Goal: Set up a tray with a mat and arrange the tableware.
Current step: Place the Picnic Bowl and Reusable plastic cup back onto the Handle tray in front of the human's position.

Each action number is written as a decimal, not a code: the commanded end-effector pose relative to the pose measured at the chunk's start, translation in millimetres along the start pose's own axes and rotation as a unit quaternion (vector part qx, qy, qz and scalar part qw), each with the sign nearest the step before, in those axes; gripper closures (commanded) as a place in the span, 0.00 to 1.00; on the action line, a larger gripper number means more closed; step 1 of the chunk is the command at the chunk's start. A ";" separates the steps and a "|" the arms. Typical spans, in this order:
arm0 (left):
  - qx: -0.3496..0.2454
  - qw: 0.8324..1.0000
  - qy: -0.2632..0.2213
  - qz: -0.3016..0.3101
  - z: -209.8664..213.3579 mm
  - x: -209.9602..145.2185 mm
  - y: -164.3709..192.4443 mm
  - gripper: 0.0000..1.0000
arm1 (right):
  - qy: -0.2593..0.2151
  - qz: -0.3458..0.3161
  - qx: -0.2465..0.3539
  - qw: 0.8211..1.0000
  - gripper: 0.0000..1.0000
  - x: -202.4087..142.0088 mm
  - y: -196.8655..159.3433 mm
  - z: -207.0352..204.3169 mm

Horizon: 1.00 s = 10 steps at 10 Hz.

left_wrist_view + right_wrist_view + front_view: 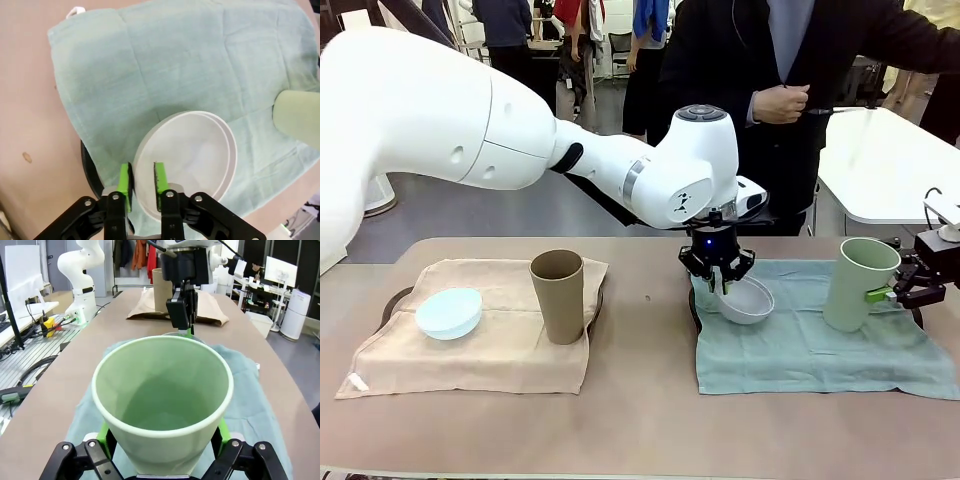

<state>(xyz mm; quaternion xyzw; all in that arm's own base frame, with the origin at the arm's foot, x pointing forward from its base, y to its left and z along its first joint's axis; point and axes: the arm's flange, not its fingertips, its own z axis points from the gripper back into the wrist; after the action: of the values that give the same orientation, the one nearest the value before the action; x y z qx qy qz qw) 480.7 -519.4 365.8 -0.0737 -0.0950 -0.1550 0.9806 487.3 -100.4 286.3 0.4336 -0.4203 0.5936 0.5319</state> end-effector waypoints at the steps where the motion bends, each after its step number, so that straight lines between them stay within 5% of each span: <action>1: -0.014 1.000 0.013 -0.011 0.5 3.7 -1.9 0.00 | 0.009 0.001 -0.002 1.000 0.11 -13.2 -2.4 -1.9; 2: -0.016 1.000 0.015 -0.009 0.0 3.1 -1.8 0.00 | 0.008 0.002 -0.002 1.000 0.11 -13.4 -1.8 -2.0; 3: -0.017 1.000 0.016 -0.007 2.9 0.8 -1.3 0.14 | 0.006 0.004 0.001 1.000 0.11 -13.3 -0.7 -3.1; 4: -0.016 1.000 0.020 -0.007 5.3 -0.6 -1.5 0.44 | -0.002 0.001 0.005 1.000 0.00 -13.3 0.0 -3.8; 5: -0.015 1.000 0.023 -0.004 7.2 -2.2 -0.6 0.00 | -0.001 -0.003 0.007 1.000 0.00 -12.3 1.5 -4.1; 6: -0.016 1.000 0.024 -0.003 8.1 -3.4 0.3 0.24 | 0.000 -0.006 0.009 1.000 0.00 -12.1 2.1 -4.0; 8: -0.020 0.999 0.027 -0.005 10.3 -4.0 -0.9 0.04 | 0.004 -0.024 0.005 1.000 0.00 -13.2 2.7 -2.8; 10: -0.019 0.999 0.030 -0.012 13.3 -7.7 -0.3 0.00 | 0.014 -0.036 0.003 0.999 0.00 -13.6 3.6 0.5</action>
<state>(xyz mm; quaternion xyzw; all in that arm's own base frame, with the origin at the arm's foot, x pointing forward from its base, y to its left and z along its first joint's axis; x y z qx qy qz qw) 476.7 -521.5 370.4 -0.0852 -0.0743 -0.1562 0.9812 486.1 -103.5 272.9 0.4440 -0.4114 0.5824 0.5425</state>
